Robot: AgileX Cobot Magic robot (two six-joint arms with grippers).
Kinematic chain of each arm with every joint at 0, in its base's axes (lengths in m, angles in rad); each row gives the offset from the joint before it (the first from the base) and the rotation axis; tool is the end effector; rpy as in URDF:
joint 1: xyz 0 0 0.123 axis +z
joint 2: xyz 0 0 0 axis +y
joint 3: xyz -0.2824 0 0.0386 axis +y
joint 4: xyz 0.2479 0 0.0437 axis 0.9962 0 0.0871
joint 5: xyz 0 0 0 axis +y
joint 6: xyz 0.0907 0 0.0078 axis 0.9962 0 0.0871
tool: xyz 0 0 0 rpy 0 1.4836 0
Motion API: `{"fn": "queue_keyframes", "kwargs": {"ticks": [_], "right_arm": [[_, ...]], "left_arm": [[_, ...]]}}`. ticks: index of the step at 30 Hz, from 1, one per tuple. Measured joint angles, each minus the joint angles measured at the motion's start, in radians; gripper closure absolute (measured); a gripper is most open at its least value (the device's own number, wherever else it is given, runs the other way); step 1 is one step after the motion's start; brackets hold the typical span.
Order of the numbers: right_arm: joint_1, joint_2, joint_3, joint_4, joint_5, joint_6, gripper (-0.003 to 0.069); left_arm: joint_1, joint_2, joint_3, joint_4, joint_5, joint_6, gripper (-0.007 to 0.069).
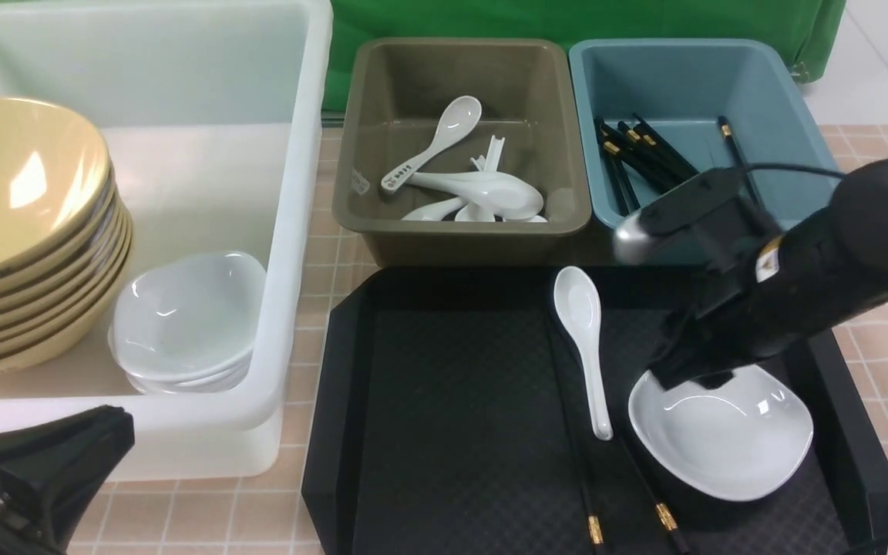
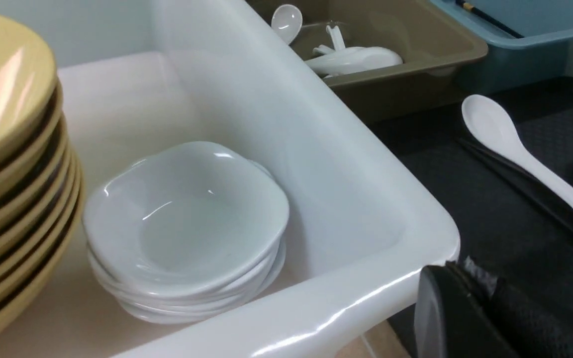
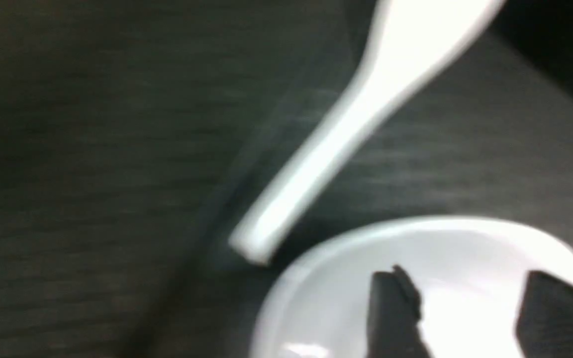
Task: On brown table put chopsticks spoon bowls plates into blue grey white boxes.
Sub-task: 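Reach for and grasp the small white dish on the black tray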
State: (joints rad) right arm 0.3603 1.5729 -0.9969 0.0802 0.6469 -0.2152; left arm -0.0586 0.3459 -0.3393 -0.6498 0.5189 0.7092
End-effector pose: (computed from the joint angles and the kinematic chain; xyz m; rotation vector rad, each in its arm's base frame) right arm 0.2878 0.1131 0.2245 -0.6994 2.6177 0.1278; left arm 0.0755 -0.0319 0.2676 0.3785 1.8701 -0.2463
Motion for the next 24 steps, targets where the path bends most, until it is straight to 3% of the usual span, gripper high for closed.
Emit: {"fn": "queue_keyframes", "kwargs": {"ticks": [4, 9, 12, 14, 17, 22, 24], "right_arm": [[-0.099, 0.07, 0.0, -0.007, -0.012, 0.0, 0.0178], [-0.131, 0.188, -0.005, -0.001, -0.005, -0.016, 0.0187], [-0.131, 0.198, -0.019, 0.026, 0.018, -0.067, 0.0268], [-0.132, 0.196, -0.021, 0.056, 0.043, -0.108, 0.0369], [-0.132, 0.175, -0.031, 0.088, 0.088, -0.126, 0.0435], [-0.131, 0.074, -0.092, 0.095, 0.198, -0.133, 0.0564], [-0.131, 0.023, -0.123, 0.084, 0.208, -0.135, 0.0582]], "left_arm": [[0.0, 0.0, 0.0, -0.003, -0.017, 0.0, 0.0633], [0.0, 0.0, 0.0, -0.006, -0.027, 0.0, 0.0633], [0.0, 0.0, 0.001, 0.001, -0.039, 0.004, 0.0632], [0.0, -0.007, 0.0, 0.032, -0.042, 0.018, 0.0632], [0.0, -0.041, -0.003, 0.105, -0.037, 0.016, 0.0632], [0.0, -0.189, -0.003, 0.279, 0.019, -0.13, 0.0632], [0.0, -0.253, -0.003, 0.352, 0.022, -0.204, 0.0632]]}}
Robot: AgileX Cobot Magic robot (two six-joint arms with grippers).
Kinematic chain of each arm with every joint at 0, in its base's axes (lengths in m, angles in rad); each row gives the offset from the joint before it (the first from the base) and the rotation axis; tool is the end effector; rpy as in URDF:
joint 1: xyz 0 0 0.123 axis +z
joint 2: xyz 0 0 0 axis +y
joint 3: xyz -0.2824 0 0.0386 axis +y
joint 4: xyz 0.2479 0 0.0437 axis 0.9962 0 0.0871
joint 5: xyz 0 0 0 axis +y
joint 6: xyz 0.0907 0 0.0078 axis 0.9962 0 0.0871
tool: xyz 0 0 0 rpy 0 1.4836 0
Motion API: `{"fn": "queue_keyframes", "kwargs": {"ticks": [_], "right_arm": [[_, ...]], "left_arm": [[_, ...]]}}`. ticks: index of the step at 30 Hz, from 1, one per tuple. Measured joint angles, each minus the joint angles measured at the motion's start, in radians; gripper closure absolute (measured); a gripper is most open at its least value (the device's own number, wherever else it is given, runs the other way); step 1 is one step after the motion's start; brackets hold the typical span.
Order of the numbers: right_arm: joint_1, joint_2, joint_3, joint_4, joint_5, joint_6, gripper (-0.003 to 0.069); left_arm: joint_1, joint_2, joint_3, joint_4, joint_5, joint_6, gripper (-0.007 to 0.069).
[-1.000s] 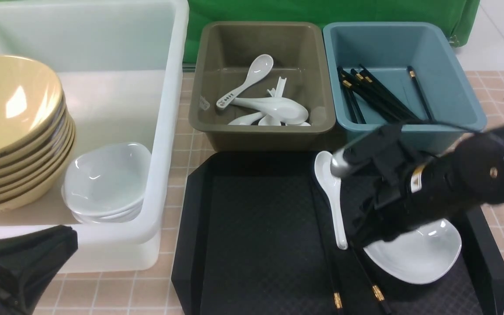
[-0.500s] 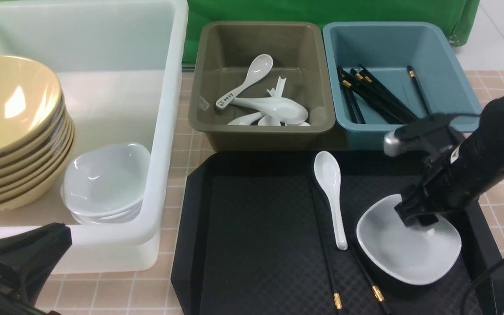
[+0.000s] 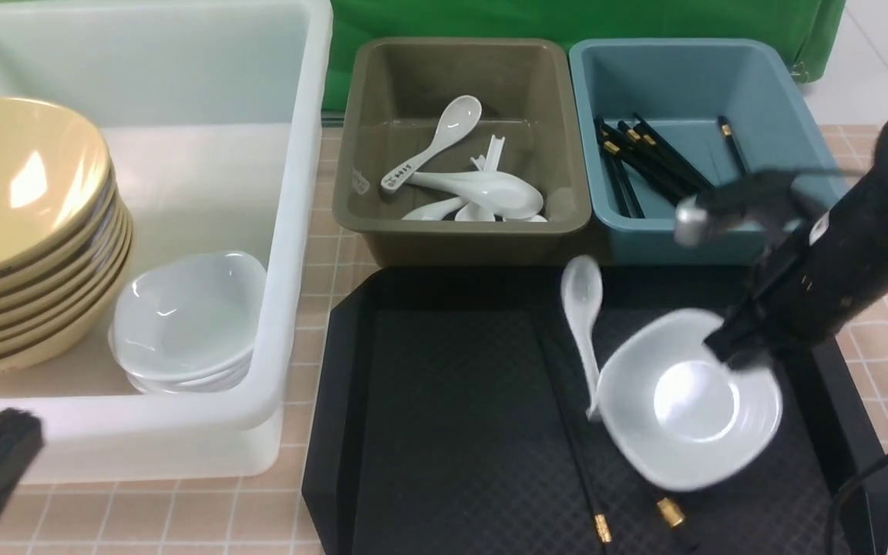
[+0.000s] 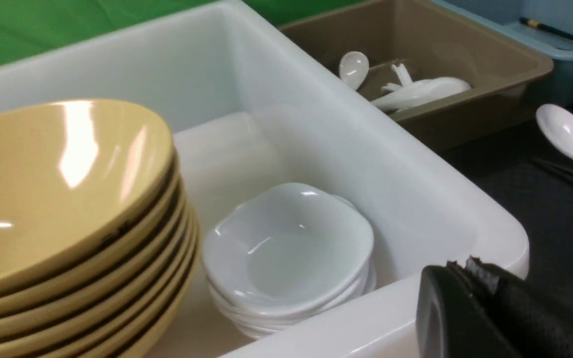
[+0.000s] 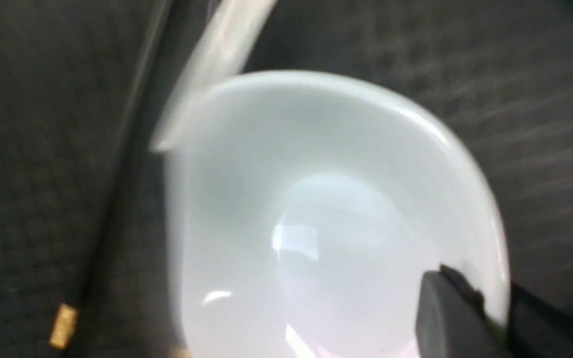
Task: On brown table put chopsticks spoon bowls plates into blue grey white boxes.
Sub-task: 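Reach for and grasp the small white dish on the black tray, then place the white bowl into the white bin on top of the stacked bowls with the right gripper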
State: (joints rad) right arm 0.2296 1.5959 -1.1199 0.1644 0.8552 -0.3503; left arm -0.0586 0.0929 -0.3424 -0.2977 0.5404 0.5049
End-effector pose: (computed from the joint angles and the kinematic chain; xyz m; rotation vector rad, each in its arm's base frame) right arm 0.3047 0.0828 0.2442 -0.6830 2.7183 0.1708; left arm 0.0394 -0.0161 0.2746 0.3758 1.7120 0.0050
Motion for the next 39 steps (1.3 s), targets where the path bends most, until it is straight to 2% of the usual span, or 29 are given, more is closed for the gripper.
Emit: {"fn": "queue_keyframes", "kwargs": {"ticks": [1, 4, 5, 7, 8, 11, 13, 14, 17, 20, 23, 27, 32, 34, 39], "right_arm": [[0.0, -0.005, -0.004, -0.001, 0.002, -0.001, 0.0582], [0.0, -0.094, -0.086, 0.064, 0.006, -0.011, 0.0582], [0.0, -0.097, -0.091, 0.074, 0.006, -0.013, 0.0582], [0.014, -0.124, -0.15, 0.264, -0.013, -0.08, 0.0582], [0.017, -0.124, -0.154, 0.279, -0.016, -0.088, 0.0582], [0.091, -0.11, -0.194, 0.554, -0.09, -0.259, 0.0582], [0.179, -0.072, -0.214, 0.753, -0.159, -0.377, 0.0582], [0.196, -0.067, -0.218, 0.77, -0.173, -0.4, 0.0582], [0.341, 0.056, -0.274, 1.01, -0.281, -0.608, 0.0582], [0.432, 0.184, -0.348, 1.11, -0.354, -0.729, 0.0582], [0.484, 0.327, -0.449, 1.148, -0.4, -0.761, 0.0582], [0.502, 0.45, -0.544, 1.155, -0.423, -0.749, 0.058], [0.505, 0.572, -0.65, 1.174, -0.432, -0.698, 0.0531], [0.506, 0.577, -0.659, 1.174, -0.432, -0.697, 0.0471], [0.501, 0.568, -0.662, 1.166, -0.411, -0.697, 0.0253]], "left_arm": [[0.0, -0.006, 0.0, 0.017, 0.0, -0.008, 0.0632], [0.0, -0.077, 0.015, 0.168, -0.062, -0.163, 0.0632], [0.0, -0.079, 0.017, 0.168, -0.067, -0.172, 0.0632], [0.0, -0.084, 0.05, 0.258, -0.115, -0.282, 0.0632], [0.0, -0.084, 0.05, 0.262, -0.117, -0.288, 0.0632], [0.0, -0.084, 0.06, 0.304, -0.134, -0.35, 0.0632], [0.0, -0.084, 0.06, 0.308, -0.137, -0.357, 0.0632], [0.0, -0.084, 0.06, 0.308, -0.138, -0.358, 0.0632], [0.0, -0.084, 0.06, 0.31, -0.142, -0.362, 0.0631], [0.0, -0.084, 0.06, 0.31, -0.143, -0.364, 0.0631], [0.0, -0.084, 0.06, 0.31, -0.143, -0.364, 0.0631], [0.0, -0.084, 0.06, 0.31, -0.143, -0.364, 0.0631], [0.0, -0.084, 0.06, 0.31, -0.143, -0.365, 0.0631], [0.0, -0.084, 0.06, 0.31, -0.143, -0.366, 0.0631], [0.0, -0.084, 0.06, 0.31, -0.143, -0.371, 0.0631]]}}
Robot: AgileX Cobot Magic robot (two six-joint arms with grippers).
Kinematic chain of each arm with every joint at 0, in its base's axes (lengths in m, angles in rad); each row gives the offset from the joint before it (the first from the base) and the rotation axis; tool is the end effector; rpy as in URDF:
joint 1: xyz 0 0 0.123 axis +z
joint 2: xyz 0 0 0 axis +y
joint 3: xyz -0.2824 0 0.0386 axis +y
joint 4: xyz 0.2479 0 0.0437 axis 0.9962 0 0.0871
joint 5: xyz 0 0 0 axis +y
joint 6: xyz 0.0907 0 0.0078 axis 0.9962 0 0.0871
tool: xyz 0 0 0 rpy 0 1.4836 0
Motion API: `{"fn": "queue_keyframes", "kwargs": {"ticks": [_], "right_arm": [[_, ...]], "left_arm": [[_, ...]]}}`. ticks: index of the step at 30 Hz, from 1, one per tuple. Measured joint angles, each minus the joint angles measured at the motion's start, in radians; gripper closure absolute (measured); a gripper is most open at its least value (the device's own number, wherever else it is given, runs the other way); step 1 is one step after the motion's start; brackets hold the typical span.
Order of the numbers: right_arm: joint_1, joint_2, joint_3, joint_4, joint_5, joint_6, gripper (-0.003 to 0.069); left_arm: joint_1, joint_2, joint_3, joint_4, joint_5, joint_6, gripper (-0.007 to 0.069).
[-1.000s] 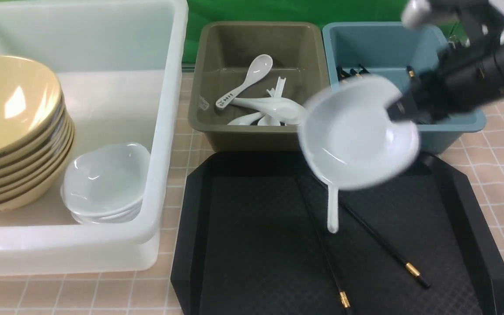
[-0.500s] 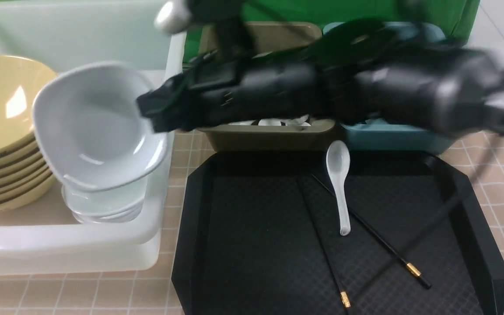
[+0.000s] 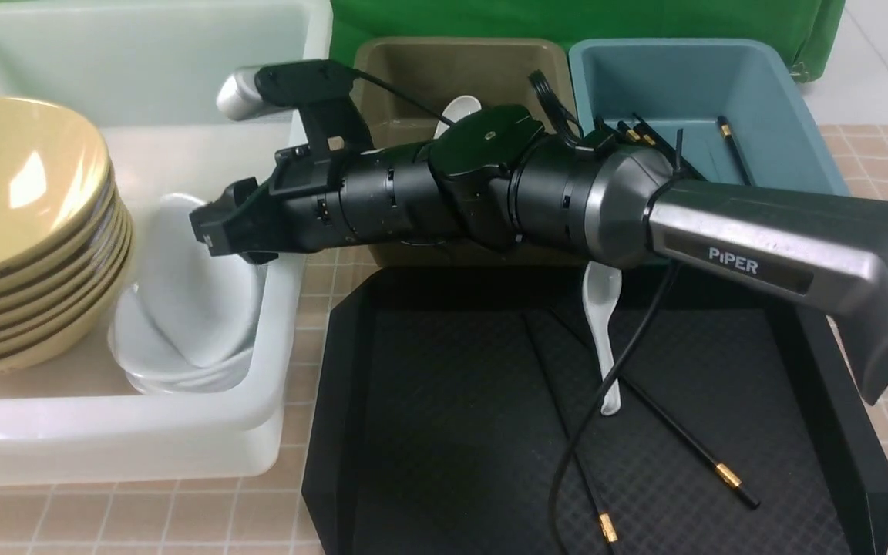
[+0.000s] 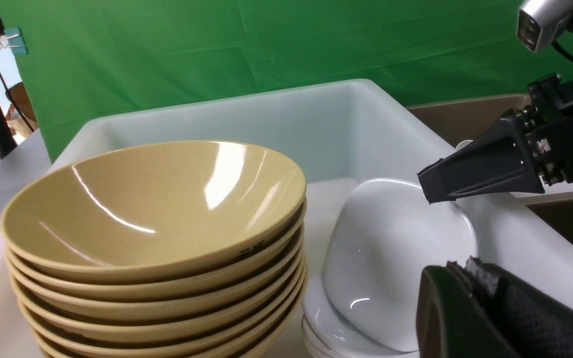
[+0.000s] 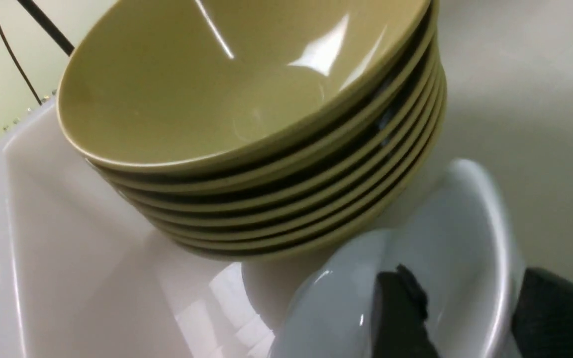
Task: On brown table put chopsticks spoon bowls plates into blue grey white boxes.
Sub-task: 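Place the white bowl into the white bin on top of the stacked bowls with the right gripper, then reach down and grasp the white spoon resting in the bowl with the right gripper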
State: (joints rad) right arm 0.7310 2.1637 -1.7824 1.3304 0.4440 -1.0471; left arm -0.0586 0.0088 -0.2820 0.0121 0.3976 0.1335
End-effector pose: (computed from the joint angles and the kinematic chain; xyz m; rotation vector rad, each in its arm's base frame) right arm 0.3558 0.3702 0.2512 -0.7762 1.9488 1.0481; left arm 0.0358 -0.0017 0.2695 0.1596 1.6005 0.0704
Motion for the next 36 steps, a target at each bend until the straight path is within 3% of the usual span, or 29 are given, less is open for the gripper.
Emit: {"fn": "queue_keyframes", "kwargs": {"ticks": [4, 7, 11, 16, 20, 24, 28, 36], "right_arm": [[-0.024, -0.037, 0.0, -0.051, 0.099, 0.013, 0.0176], [-0.061, -0.111, 0.0, -0.171, 0.173, 0.106, 0.0172], [-0.125, -0.26, 0.0, -0.489, 0.278, 0.318, 0.0194], [-0.194, -0.442, 0.009, -0.974, 0.485, 0.64, 0.0236], [-0.24, -0.499, 0.103, -1.144, 0.583, 0.783, 0.0246], [-0.257, -0.497, 0.341, -1.19, 0.543, 0.834, 0.0248], [-0.258, -0.477, 0.586, -1.182, 0.301, 0.887, 0.0247], [-0.259, -0.347, 0.682, -1.173, 0.03, 0.973, 0.026]], "left_arm": [[0.0, 0.0, 0.0, 0.0, 0.0, 0.0, 0.0631], [0.0, 0.0, 0.0, 0.0, 0.0, 0.0, 0.0631], [0.0, 0.0, 0.0, 0.0, 0.0, -0.003, 0.0631], [0.0, 0.0, 0.0, -0.001, 0.0, -0.003, 0.0631], [0.0, 0.0, 0.0, -0.001, -0.008, -0.003, 0.0631], [0.0, 0.0, 0.0, -0.001, -0.015, -0.003, 0.0631], [0.0, 0.0, 0.0, -0.002, -0.015, -0.003, 0.0631], [0.0, 0.0, 0.01, -0.002, -0.03, -0.003, 0.0631]]}}
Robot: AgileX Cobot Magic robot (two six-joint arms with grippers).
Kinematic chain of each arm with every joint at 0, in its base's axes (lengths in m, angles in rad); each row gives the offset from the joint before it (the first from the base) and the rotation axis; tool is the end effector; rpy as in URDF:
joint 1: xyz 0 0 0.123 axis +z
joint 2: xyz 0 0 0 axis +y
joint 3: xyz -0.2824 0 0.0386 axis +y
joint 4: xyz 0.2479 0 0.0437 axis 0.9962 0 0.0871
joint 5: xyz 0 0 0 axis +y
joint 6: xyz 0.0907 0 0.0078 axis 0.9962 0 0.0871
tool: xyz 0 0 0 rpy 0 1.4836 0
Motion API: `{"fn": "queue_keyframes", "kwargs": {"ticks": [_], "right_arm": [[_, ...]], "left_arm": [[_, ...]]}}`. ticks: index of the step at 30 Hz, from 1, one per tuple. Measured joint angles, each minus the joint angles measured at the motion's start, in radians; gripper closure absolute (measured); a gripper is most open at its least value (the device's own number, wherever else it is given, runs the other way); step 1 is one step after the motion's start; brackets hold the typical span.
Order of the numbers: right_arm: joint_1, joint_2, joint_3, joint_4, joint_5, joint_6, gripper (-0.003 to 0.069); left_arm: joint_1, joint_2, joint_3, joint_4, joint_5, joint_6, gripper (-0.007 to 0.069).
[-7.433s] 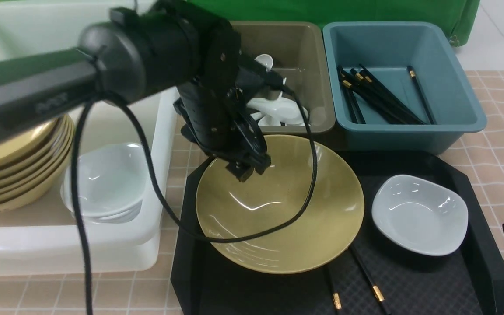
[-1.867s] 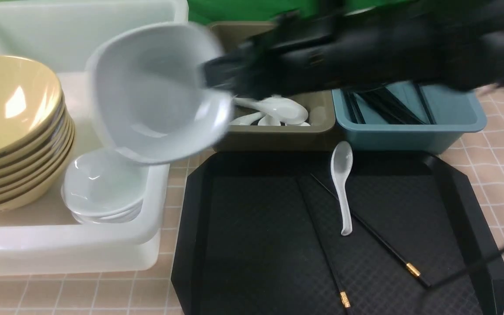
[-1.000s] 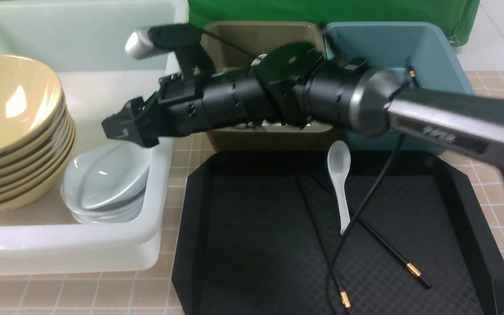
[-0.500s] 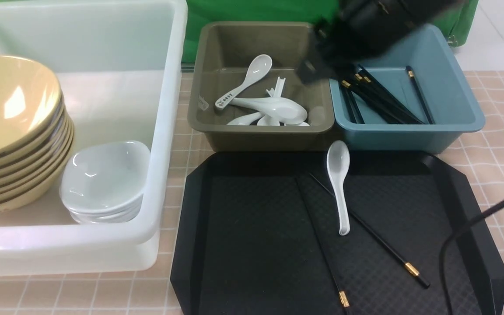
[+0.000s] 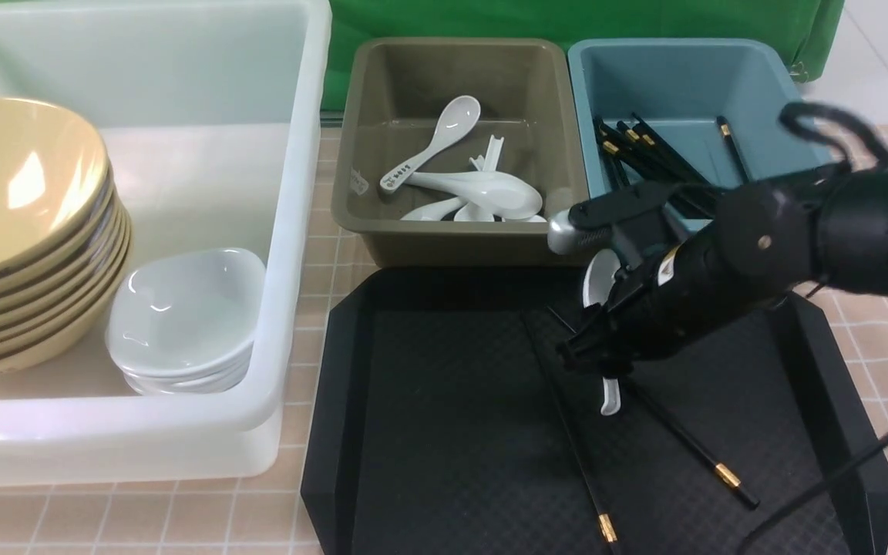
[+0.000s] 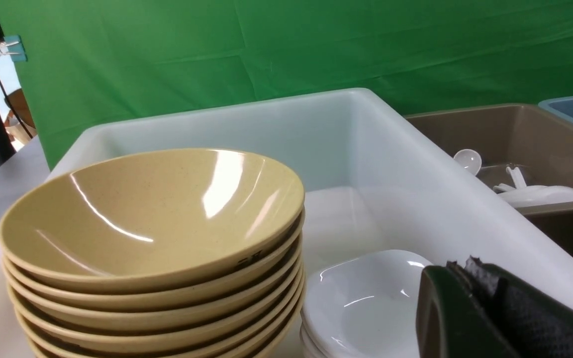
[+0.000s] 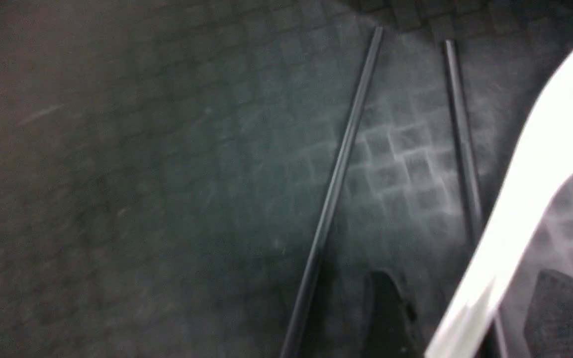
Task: On brown table put chopsticks spoon bowls plates into blue grey white boxes.
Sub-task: 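Reach down and grasp the white spoon resting in the bowl with the right gripper, then place the white spoon into the bin of spoons with the right gripper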
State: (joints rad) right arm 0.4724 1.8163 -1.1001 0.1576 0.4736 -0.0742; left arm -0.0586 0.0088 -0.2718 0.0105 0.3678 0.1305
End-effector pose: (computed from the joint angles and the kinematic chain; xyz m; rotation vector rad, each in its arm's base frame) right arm 0.3203 0.1710 0.1769 -0.5656 2.6318 0.2657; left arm 0.0369 -0.0018 0.2690 0.1548 1.5812 0.0667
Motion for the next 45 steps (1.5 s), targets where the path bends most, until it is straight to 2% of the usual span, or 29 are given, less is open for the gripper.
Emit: {"fn": "queue_keyframes", "kwargs": {"ticks": [3, 7, 8, 9, 12, 20, 24, 33, 37, 40, 42, 43, 44, 45], "right_arm": [[0.0, 0.037, -0.001, -0.003, -0.027, 0.002, 0.0292], [0.0, 0.05, -0.003, 0.001, -0.025, 0.002, 0.0455], [0.0, 0.05, -0.003, 0.001, -0.026, 0.002, 0.0463], [0.0, 0.044, -0.002, 0.002, -0.021, 0.002, 0.0521], [0.0, 0.019, 0.0, 0.003, 0.004, 0.002, 0.0555], [0.0, -0.167, -0.01, 0.005, 0.123, -0.067, 0.0555], [0.0, -0.2, -0.08, 0.005, 0.096, -0.103, 0.0555], [0.0, -0.109, -0.293, 0.006, -0.06, -0.122, 0.0555], [0.002, -0.002, -0.327, 0.006, -0.324, -0.125, 0.0555], [0.005, 0.086, -0.373, 0.006, -0.409, -0.125, 0.0551], [0.005, 0.121, -0.395, 0.006, -0.402, -0.125, 0.054], [0.003, 0.163, -0.424, 0.007, -0.348, -0.125, 0.0491], [0.002, 0.17, -0.43, 0.007, -0.34, -0.125, 0.0484], [-0.003, 0.19, -0.45, 0.007, -0.265, -0.125, 0.0406]], "left_arm": [[0.0, 0.0, 0.01, 0.002, -0.008, 0.0, 0.0631], [0.0, 0.0, 0.011, 0.002, -0.014, 0.0, 0.0631], [0.0, 0.0, 0.011, 0.002, -0.014, 0.0, 0.0631], [0.0, 0.0, 0.011, 0.002, -0.015, 0.0, 0.0631], [0.0, 0.0, 0.011, 0.005, -0.015, 0.002, 0.0631], [0.0, 0.0, 0.011, 0.006, -0.015, 0.013, 0.0631], [0.0, 0.0, 0.011, 0.006, -0.016, 0.013, 0.0631], [0.0, 0.0, 0.011, 0.007, -0.023, 0.013, 0.0631], [0.0, 0.0, 0.011, 0.008, -0.023, 0.013, 0.0631], [0.0, 0.0, 0.011, 0.009, -0.023, 0.013, 0.0631], [0.0, 0.0, 0.011, 0.009, -0.023, 0.013, 0.0631], [0.0, 0.0, 0.011, 0.009, -0.023, 0.013, 0.0631], [0.0, 0.0, 0.011, 0.009, -0.023, 0.013, 0.0631], [0.0, 0.0, 0.011, 0.009, -0.023, 0.013, 0.0631]]}}
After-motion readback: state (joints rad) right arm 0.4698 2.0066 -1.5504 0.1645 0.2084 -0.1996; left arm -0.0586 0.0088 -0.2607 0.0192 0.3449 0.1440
